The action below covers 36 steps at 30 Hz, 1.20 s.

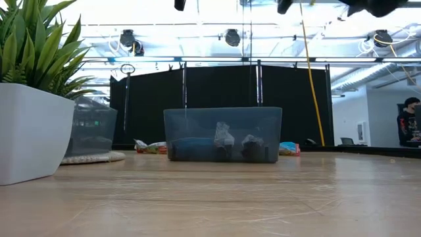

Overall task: Pick and place Granola Bars by type
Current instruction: Put the orange granola bar into the bottom black bin

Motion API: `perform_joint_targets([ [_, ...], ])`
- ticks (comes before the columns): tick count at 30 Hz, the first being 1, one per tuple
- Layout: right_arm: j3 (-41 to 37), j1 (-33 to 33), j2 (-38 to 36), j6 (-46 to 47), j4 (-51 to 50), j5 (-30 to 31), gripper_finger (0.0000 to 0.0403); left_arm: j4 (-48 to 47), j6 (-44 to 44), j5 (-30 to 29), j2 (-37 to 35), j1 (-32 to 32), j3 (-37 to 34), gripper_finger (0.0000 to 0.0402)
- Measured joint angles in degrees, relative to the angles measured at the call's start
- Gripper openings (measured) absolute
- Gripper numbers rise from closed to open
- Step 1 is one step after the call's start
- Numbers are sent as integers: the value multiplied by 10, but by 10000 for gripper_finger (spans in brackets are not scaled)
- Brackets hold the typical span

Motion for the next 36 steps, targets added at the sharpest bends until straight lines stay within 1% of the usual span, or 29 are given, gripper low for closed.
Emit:
perform_joint_targets([
  [3, 40, 0, 34, 7, -50, -3, 267, 0, 2, 9, 0, 0, 0, 20],
  [5, 60, 0, 56, -6, -67, -30, 267, 0, 7, 11, 0, 0, 0, 20],
  [8, 81, 0, 80, -25, -66, -61, 267, 0, 14, 11, 0, 0, 0, 20],
  [12, 95, 0, 98, -29, -66, -60, 267, 1, 23, 17, 0, 0, 0, 20],
  [16, 97, -1, 99, -60, -61, -60, 267, 8, 40, 36, 0, -3, 0, 20],
  [20, 97, 0, 100, -60, -43, -59, 267, 12, 72, 36, 0, -14, 0, 20],
  [24, 111, 0, 104, -66, -73, -56, 267, 10, 94, 31, 0, -23, 0, 20],
  [30, 152, 0, 137, -73, -80, -58, 267, 11, 97, 25, 6, -23, 0, 20],
  [36, 172, 0, 165, -77, -86, -59, 267, 11, 98, 22, 6, -23, 0, 20],
])
